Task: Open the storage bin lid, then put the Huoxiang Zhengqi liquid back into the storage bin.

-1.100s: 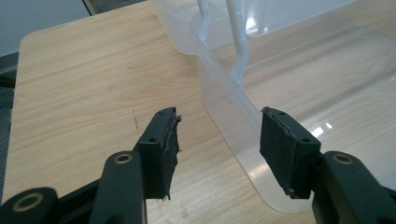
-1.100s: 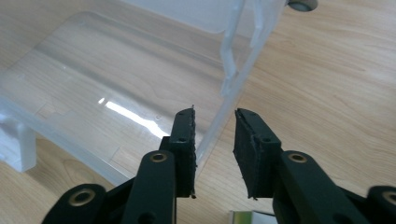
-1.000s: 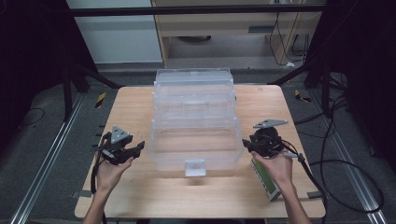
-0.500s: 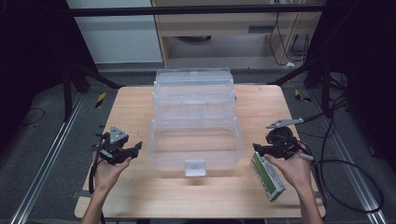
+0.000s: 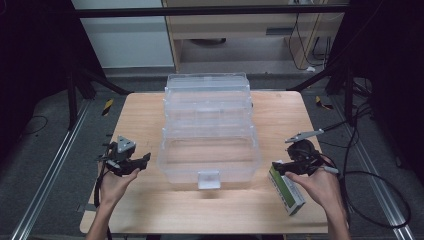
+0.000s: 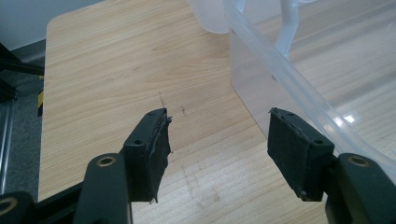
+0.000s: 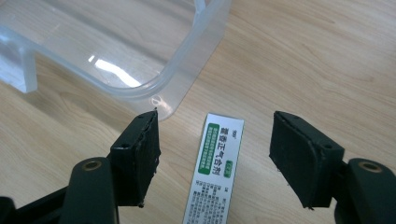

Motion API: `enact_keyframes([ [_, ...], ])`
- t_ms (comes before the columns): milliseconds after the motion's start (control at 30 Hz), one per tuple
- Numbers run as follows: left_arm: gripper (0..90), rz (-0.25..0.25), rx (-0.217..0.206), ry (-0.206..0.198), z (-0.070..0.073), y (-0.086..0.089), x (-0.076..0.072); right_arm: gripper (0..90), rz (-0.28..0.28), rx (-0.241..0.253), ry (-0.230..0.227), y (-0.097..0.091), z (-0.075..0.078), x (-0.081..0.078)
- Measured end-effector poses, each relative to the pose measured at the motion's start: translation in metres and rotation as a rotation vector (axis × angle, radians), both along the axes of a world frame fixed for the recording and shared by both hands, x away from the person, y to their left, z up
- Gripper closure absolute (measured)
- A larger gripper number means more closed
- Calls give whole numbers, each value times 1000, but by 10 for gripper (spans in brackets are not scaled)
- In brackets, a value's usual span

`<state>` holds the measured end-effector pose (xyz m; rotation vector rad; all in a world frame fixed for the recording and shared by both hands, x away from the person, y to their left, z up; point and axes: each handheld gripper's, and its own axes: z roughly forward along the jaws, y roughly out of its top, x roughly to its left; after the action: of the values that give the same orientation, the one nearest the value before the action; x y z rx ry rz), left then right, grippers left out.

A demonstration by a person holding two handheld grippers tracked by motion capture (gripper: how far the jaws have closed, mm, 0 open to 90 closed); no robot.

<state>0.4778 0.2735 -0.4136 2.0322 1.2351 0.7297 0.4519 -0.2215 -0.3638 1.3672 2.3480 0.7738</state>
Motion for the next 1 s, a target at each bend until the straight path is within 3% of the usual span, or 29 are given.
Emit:
enact_keyframes([
  [100, 375, 4, 5, 2, -1, 2, 1, 323, 7, -19, 45, 0, -2, -1],
  [333, 370, 6, 11, 8, -2, 2, 1, 324, 7, -44, 85, -3, -4, -1],
  [1000, 358, 14, 23, 22, -5, 5, 3, 347, 3, -99, 171, -3, -10, -2],
])
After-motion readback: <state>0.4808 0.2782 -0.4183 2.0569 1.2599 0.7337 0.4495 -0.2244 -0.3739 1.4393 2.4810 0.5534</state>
